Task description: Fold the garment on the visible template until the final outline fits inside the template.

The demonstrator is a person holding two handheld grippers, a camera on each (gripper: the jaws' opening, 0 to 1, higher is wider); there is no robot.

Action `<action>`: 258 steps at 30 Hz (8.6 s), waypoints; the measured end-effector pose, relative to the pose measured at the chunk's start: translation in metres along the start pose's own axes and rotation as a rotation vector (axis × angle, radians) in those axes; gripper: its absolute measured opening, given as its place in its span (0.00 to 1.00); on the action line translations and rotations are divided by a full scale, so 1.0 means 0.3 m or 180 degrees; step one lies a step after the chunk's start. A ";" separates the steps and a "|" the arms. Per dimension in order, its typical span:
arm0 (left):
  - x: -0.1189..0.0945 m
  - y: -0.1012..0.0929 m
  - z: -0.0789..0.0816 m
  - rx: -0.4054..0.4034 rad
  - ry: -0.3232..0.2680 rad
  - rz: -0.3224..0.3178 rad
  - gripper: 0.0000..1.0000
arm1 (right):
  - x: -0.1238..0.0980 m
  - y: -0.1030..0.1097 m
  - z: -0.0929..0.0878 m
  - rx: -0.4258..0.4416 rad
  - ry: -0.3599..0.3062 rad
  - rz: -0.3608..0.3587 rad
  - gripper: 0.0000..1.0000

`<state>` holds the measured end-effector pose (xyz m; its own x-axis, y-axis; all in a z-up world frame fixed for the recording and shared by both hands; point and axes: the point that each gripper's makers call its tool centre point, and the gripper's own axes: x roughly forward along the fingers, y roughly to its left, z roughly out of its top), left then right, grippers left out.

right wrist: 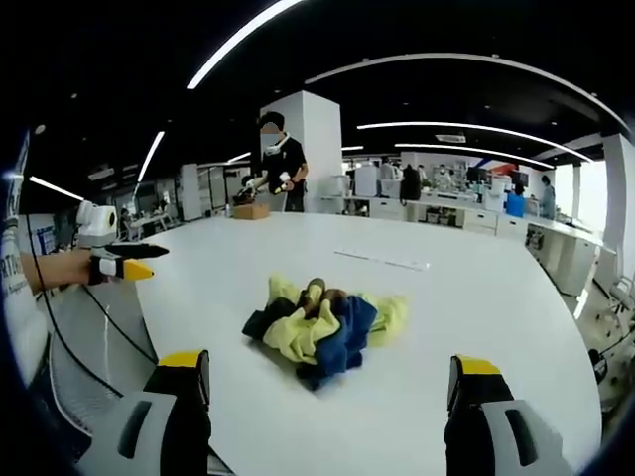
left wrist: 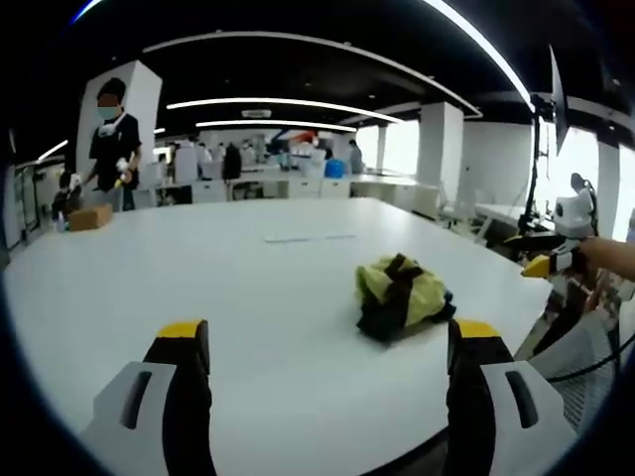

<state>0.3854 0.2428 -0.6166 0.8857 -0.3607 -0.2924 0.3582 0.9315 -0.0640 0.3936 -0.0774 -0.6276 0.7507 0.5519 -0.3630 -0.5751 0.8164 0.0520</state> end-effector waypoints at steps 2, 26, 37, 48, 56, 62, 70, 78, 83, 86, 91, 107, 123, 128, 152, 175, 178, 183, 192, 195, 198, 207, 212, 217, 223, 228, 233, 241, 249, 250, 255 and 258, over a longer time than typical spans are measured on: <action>0.000 -0.002 0.001 0.0007 -0.0003 -0.0004 0.95 | 0.003 0.004 -0.004 -0.0012 0.0018 0.0016 0.99; 0.029 -0.022 -0.021 0.0123 0.0076 -0.0151 0.86 | 0.012 -0.011 -0.020 0.0005 0.0046 0.0023 0.94; 0.071 -0.062 -0.013 0.0240 0.0087 -0.0320 0.77 | 0.041 -0.034 -0.016 0.0022 0.0031 0.0023 0.85; 0.132 -0.097 -0.004 0.0258 0.0080 -0.0480 0.64 | 0.101 -0.041 -0.012 -0.0009 0.0065 0.0117 0.69; 0.193 -0.104 -0.002 0.0325 0.0061 -0.0546 0.55 | 0.168 -0.061 -0.005 0.0035 0.0096 0.0164 0.57; 0.247 -0.121 -0.039 0.0361 0.0187 -0.0671 0.50 | 0.226 -0.065 -0.027 0.0045 0.0220 0.0207 0.47; 0.321 -0.160 -0.041 0.0369 0.0202 -0.0849 0.43 | 0.293 -0.072 -0.042 0.0082 0.0305 0.0249 0.35; 0.382 -0.208 -0.052 0.0442 0.0269 -0.1063 0.34 | 0.351 -0.081 -0.053 0.0279 0.0362 0.0301 0.28; 0.418 -0.245 -0.064 0.0468 0.0319 -0.1194 0.27 | 0.382 -0.091 -0.073 0.0334 0.0437 0.0299 0.24; 0.439 -0.269 -0.074 0.0475 0.0360 -0.1284 0.23 | 0.399 -0.090 -0.090 0.0328 0.0500 0.0326 0.22; 0.464 -0.304 -0.092 0.0514 0.0426 -0.1391 0.19 | 0.418 -0.082 -0.109 0.0311 0.0563 0.0384 0.16; 0.572 -0.358 -0.124 0.0523 0.0569 -0.1518 0.10 | 0.465 -0.055 -0.121 0.0594 0.0609 0.0638 0.03; 0.576 -0.355 -0.137 0.0570 0.0658 -0.1484 0.00 | 0.435 -0.041 -0.080 0.0474 0.0437 0.0603 0.00; 0.539 -0.328 -0.080 0.0471 0.0535 -0.1404 0.00 | 0.398 -0.047 -0.031 0.0408 0.0294 0.0559 0.00; 0.438 -0.097 0.046 0.0495 0.0255 -0.0698 0.00 | 0.339 -0.027 0.032 -0.0005 0.0238 0.0517 0.00; 0.441 -0.056 -0.084 0.0422 0.0560 -0.0600 0.00 | 0.380 -0.032 -0.098 0.0059 0.0403 0.0459 0.15; 0.441 -0.055 -0.084 0.0401 0.0563 -0.0599 0.00 | 0.378 -0.045 -0.084 0.0084 0.0362 0.0467 0.21; 0.441 -0.050 -0.084 0.0397 0.0567 -0.0595 0.00 | 0.383 -0.070 -0.071 0.0343 0.0324 0.0512 0.21; 0.446 -0.046 -0.086 0.0434 0.0601 -0.0601 0.00 | 0.397 -0.048 -0.061 0.0940 0.0285 0.0860 0.13; 0.448 -0.045 -0.086 0.0439 0.0606 -0.0607 0.00 | 0.400 -0.048 -0.061 0.1077 0.0276 0.0898 0.06; 0.449 -0.044 -0.085 0.0446 0.0608 -0.0607 0.00 | 0.401 -0.047 -0.064 0.1144 0.0275 0.0913 0.05; 0.449 -0.044 -0.077 0.0455 0.0587 -0.0607 0.00 | 0.374 -0.038 -0.052 0.1048 0.0233 0.0918 0.00; 0.449 -0.044 -0.074 0.0457 0.0576 -0.0610 0.00 | 0.371 -0.042 -0.052 0.1098 0.0227 0.0922 0.00; 0.449 -0.047 -0.072 0.0454 0.0574 -0.0600 0.00 | 0.370 -0.047 -0.058 0.1069 0.0252 0.0896 0.00; 0.443 -0.048 -0.050 0.0460 0.0543 -0.0608 0.00 | 0.352 -0.051 -0.023 0.0896 0.0173 0.0891 0.00; 0.434 -0.061 0.025 0.0495 0.0407 -0.0659 0.00 | 0.330 -0.062 0.035 0.0687 0.0090 0.0845 0.00; 0.433 -0.067 0.111 0.0551 0.0238 -0.0671 0.00 | 0.308 -0.079 0.132 0.0499 -0.0110 0.0788 0.00; 0.432 -0.055 0.283 0.0376 -0.0118 -0.0577 0.00 | 0.290 -0.114 0.290 0.0186 -0.0356 0.0624 0.00; 0.490 -0.043 0.394 0.0324 -0.0252 -0.0600 0.00 | 0.331 -0.162 0.388 0.0002 -0.0447 0.0426 0.00; 0.506 -0.037 0.401 0.0309 -0.0254 -0.0592 0.00 | 0.343 -0.179 0.394 -0.0041 -0.0415 0.0355 0.00; 0.573 -0.015 0.426 0.0348 -0.0254 -0.0573 0.00 | 0.387 -0.223 0.414 -0.0177 -0.0322 0.0226 0.00; 0.608 -0.002 0.450 0.0361 -0.0281 -0.0547 0.00 | 0.412 -0.258 0.428 -0.0277 -0.0270 0.0121 0.00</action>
<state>0.5868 0.1700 -0.5410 0.8294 -0.5211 -0.2015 0.5326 0.8464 0.0034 0.5727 -0.0507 -0.5571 0.7505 0.5977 -0.2820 -0.6270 0.7788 -0.0179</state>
